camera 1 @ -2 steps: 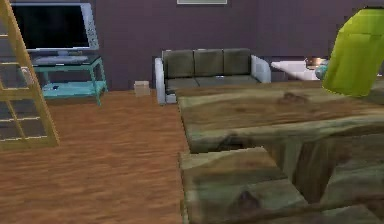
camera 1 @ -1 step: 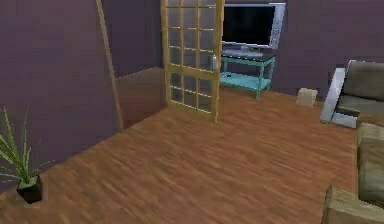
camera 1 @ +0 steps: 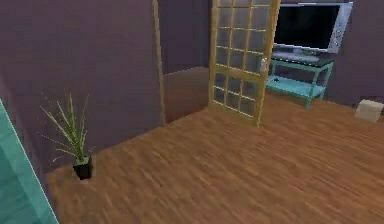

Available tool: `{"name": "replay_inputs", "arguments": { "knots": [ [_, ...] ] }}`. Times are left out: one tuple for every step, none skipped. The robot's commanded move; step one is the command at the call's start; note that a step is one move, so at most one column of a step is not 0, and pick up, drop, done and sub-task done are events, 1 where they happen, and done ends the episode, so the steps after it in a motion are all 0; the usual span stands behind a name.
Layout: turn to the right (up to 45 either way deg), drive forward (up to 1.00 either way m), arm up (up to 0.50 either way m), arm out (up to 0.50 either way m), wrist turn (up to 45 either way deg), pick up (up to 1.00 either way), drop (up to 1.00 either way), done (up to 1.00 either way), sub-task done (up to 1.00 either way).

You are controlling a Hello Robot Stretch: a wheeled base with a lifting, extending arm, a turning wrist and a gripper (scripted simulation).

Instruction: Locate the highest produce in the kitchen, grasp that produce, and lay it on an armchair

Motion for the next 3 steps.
{"name": "replay_inputs", "arguments": {
  "knots": [
    [0.0, 1.00, 0.00, 0.00, 0.0, 0.00, 0.00, 0.00, 0.00],
    [0.0, 1.00, 0.00, 0.00, 0.0, 0.00, 0.00, 0.00, 0.00],
    [-3.0, 0.00, 0.00, 0.00, 0.0, 0.00, 0.00, 0.00, 0.00]
  ]
}}
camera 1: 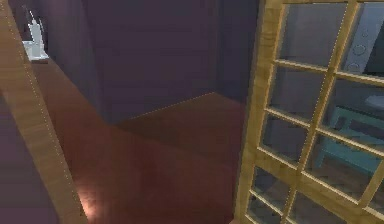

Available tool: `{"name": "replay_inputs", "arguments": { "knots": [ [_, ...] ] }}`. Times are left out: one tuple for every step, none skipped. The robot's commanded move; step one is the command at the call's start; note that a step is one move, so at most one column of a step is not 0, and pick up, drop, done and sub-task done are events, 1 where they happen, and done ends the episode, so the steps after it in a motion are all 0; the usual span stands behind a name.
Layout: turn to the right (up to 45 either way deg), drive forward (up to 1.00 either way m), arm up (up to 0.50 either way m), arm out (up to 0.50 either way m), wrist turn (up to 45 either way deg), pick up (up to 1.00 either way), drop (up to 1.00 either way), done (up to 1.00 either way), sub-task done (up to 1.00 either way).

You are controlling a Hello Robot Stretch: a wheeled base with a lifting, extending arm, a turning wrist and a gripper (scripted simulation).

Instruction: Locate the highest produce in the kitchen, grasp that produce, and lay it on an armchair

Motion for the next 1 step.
{"name": "replay_inputs", "arguments": {
  "knots": [
    [6.0, 0.00, 0.00, 0.00, 0.0, 0.00, 0.00, 0.00, 0.00]
  ]
}}
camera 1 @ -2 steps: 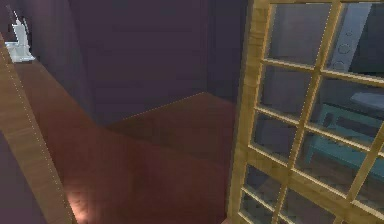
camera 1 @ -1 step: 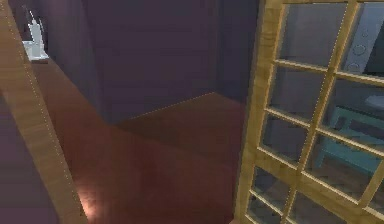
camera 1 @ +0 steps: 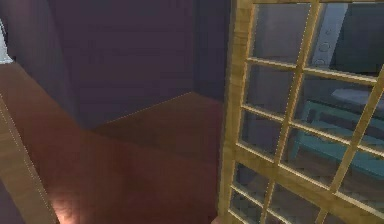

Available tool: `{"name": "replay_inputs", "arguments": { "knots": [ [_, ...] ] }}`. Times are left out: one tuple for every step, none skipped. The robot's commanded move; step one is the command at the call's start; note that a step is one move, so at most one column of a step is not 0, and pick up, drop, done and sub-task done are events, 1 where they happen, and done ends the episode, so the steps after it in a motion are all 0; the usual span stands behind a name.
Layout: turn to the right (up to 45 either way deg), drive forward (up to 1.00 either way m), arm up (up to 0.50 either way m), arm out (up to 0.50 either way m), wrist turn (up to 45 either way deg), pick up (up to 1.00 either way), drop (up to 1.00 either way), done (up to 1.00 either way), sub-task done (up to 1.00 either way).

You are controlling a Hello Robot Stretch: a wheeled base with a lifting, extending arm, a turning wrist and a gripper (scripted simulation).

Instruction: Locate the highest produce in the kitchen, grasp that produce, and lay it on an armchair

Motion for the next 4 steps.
{"name": "replay_inputs", "arguments": {
  "knots": [
    [0.0, 0.20, 0.00, 0.00, 0.0, 0.00, 0.00, 0.00, 0.00],
    [-9.0, 0.00, 0.00, 0.00, 0.0, 0.00, 0.00, 0.00, 0.00],
    [0.0, 0.55, 0.00, 0.00, 0.0, 0.00, 0.00, 0.00, 0.00],
    [-42.0, 0.00, 0.00, 0.00, 0.0, 0.00, 0.00, 0.00, 0.00]
  ]
}}
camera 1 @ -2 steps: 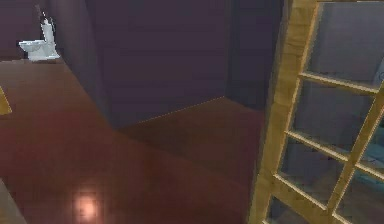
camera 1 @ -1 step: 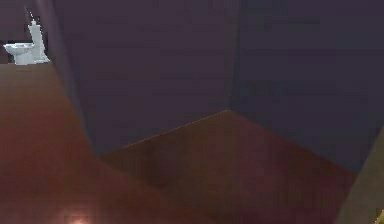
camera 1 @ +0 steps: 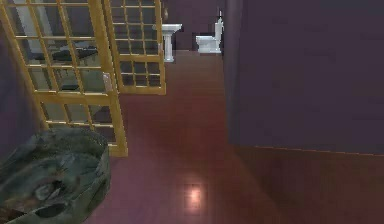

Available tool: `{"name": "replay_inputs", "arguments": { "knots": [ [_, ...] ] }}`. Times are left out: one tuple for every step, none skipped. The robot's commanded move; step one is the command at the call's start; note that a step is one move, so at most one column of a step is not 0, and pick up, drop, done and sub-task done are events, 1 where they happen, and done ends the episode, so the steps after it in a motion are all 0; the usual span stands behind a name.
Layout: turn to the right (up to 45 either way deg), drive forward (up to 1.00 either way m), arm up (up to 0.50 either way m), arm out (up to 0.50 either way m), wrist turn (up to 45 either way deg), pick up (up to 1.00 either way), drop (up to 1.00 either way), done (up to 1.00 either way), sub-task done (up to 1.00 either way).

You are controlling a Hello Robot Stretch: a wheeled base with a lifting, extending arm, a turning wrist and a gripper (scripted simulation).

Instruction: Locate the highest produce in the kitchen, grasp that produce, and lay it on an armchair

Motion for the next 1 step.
{"name": "replay_inputs", "arguments": {
  "knots": [
    [0.0, 0.30, 0.00, 0.00, 0.0, 0.00, 0.00, 0.00, 0.00]
  ]
}}
